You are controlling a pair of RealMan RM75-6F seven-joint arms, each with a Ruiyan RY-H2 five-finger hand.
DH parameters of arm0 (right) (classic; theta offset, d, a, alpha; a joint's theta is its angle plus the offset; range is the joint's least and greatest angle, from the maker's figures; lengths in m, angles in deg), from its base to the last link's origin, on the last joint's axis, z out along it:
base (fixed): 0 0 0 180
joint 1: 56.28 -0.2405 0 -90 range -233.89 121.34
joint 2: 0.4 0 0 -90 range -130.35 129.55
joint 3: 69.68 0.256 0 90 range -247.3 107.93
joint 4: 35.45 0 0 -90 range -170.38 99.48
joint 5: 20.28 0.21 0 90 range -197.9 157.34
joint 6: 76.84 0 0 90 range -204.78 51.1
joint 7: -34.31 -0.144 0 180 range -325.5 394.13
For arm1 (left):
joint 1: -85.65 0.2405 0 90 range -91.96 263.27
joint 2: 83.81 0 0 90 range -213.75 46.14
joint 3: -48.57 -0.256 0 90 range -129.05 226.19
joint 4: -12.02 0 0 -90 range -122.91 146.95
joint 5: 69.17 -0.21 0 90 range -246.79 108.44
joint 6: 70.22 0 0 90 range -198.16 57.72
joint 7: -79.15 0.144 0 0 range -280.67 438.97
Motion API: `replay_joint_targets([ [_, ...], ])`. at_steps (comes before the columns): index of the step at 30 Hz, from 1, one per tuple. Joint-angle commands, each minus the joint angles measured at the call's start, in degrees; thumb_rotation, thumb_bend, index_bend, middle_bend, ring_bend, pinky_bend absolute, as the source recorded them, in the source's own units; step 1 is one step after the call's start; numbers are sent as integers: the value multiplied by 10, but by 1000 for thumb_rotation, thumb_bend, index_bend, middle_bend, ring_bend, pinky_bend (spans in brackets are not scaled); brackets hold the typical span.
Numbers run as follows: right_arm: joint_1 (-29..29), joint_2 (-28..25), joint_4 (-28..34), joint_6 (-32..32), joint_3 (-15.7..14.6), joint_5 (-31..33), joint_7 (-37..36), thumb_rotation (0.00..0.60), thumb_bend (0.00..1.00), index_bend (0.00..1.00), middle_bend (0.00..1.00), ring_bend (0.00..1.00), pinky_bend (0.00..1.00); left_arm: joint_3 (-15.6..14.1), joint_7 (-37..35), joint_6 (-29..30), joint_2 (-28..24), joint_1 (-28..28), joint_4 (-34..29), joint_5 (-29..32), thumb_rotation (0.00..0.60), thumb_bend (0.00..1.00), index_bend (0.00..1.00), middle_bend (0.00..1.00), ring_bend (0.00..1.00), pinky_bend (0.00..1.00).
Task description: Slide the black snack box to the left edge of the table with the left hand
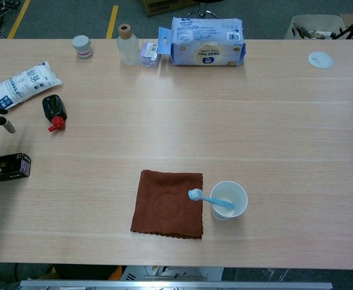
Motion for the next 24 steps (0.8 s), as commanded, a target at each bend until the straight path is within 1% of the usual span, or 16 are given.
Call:
replay_joint_targets([
  [1,0,1,0,0,0,0,0,600,207,144,150,134,367,7,-48,1,-7,5,-4,-27,600,76,158,0,0,19],
  [2,0,1,0,-1,0,-1,0,600,207,144,150,134,367,14,-76,9,-5,12,-3,-46,600,76,159,0,0,20],
  [5,1,0,1,-3,0,-2,0,600,207,144,150,135,366,41,-204,58,9,46,14,-144,600,76,197,26,0,27],
  [6,1,0,2,-4,0,-3,0,600,207,144,150,135,367,51,-264,87,17,61,26,-188,600,76,222,42,0,32],
  [8,2,-1,5,-6,-1,-5,1,600,207,144,150,135,366,66,-354,134,30,83,45,-245,600,76,274,66,14,67],
  [9,3,-1,7,-8,-2,-7,2,600,207,144,150,135,366,74,-408,164,37,94,59,-278,600,76,299,81,31,100],
  [11,5,-2,10,-13,-3,-12,4,600,207,144,150,134,366,83,-485,212,46,109,87,-330,600,76,328,107,60,128],
  [13,7,-2,13,-20,-5,-16,7,600,207,144,150,134,366,84,-539,248,51,117,118,-376,600,76,348,127,76,131],
  [15,12,-3,20,-27,-9,-22,14,600,207,144,150,134,367,74,-578,279,52,123,158,-426,600,76,361,145,90,149],
  [17,17,-4,27,-34,-13,-25,22,600,207,144,150,134,367,59,-586,292,48,125,192,-463,600,76,366,154,98,166],
  [19,25,-7,38,-43,-17,-27,34,600,207,144,150,134,366,43,-572,300,48,126,225,-493,600,76,368,153,98,168],
  [24,48,-14,69,-71,-26,-29,65,600,207,144,150,135,366,14,-524,302,53,132,274,-527,600,76,369,149,98,169],
])
